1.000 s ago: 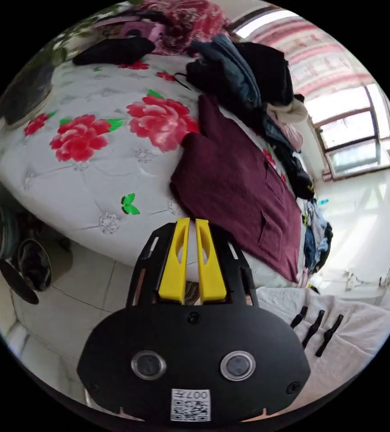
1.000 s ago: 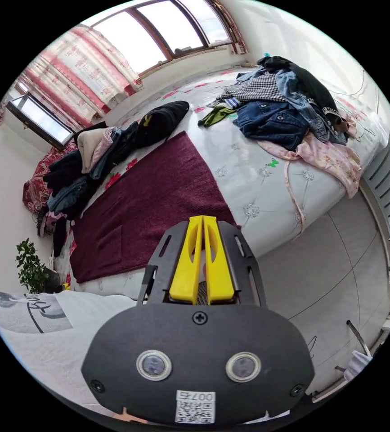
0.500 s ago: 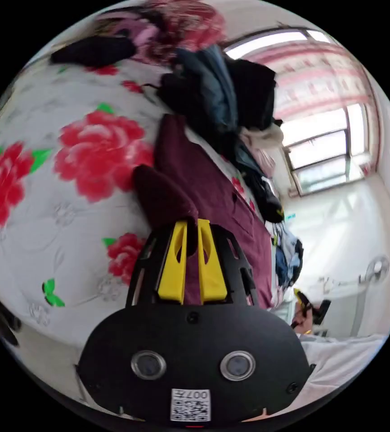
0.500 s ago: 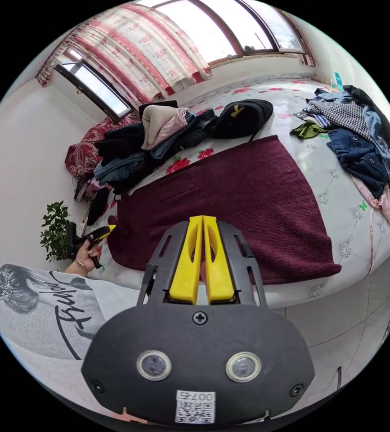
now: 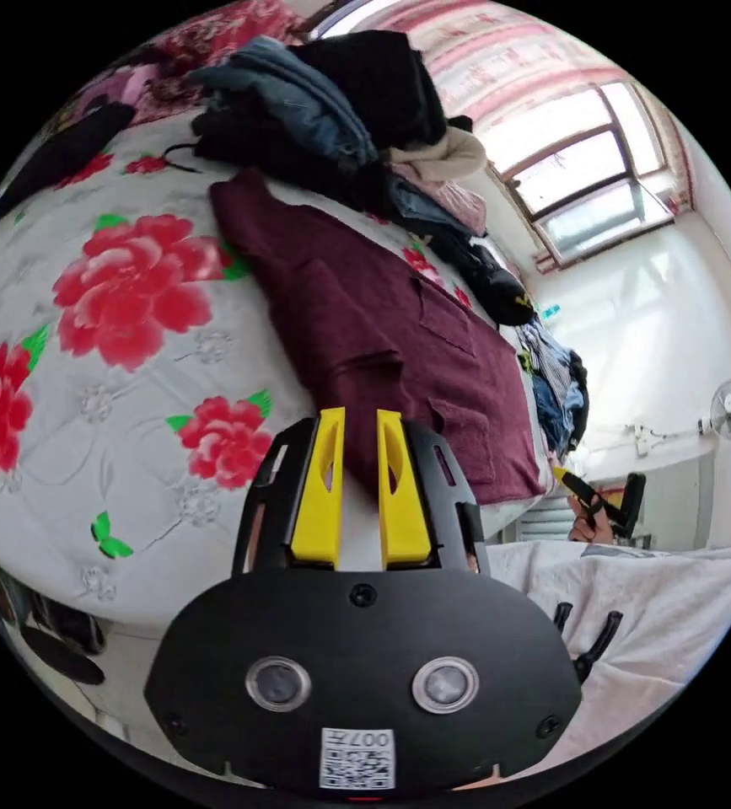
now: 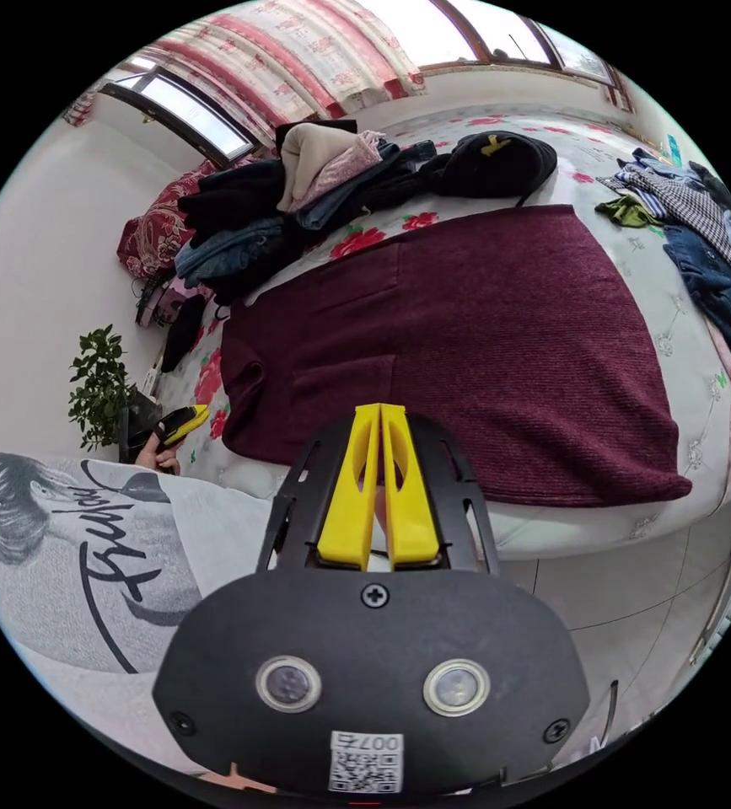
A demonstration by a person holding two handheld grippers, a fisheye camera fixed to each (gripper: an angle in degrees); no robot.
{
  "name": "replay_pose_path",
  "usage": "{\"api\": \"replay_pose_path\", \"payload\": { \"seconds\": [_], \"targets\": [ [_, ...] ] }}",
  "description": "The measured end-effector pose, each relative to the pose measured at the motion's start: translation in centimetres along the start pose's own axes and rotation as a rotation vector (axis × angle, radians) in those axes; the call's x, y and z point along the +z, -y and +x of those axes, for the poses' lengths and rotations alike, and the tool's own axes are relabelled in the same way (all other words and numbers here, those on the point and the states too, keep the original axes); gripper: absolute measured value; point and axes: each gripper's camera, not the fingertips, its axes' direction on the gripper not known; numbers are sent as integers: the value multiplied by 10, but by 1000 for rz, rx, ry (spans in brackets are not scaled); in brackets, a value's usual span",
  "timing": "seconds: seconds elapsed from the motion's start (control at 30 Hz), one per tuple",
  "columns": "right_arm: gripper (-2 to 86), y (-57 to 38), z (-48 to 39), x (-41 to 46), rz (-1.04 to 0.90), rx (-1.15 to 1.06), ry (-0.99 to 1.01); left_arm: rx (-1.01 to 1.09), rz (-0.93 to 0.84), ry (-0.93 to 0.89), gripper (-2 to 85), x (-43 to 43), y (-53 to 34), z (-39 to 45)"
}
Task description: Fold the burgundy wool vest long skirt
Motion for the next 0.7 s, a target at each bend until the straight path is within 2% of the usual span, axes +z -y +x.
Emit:
{"api": "replay_pose_path", "payload": {
  "seconds": [0.17, 0.3, 0.4, 0.57, 0.7],
  "targets": [
    [-3, 21, -18, 15, -18, -81, 7, -159, 24, -156, 95, 19, 18, -64],
    [-3, 31, -27, 19, -26, -125, 3, -324, 11, -326, 63, 57, 35, -101],
    [-3, 30, -26, 20, -36, -137, -23, -388, 48, -360, 52, 36, 26, -119],
    [-3, 25, -13, 22, -55, -107, -29, -249, 118, -227, 34, -72, 0, -122],
    [-3, 26, -2, 35, -79, -72, 10, -142, 182, 43, 44, -180, -15, -135]
  ]
}}
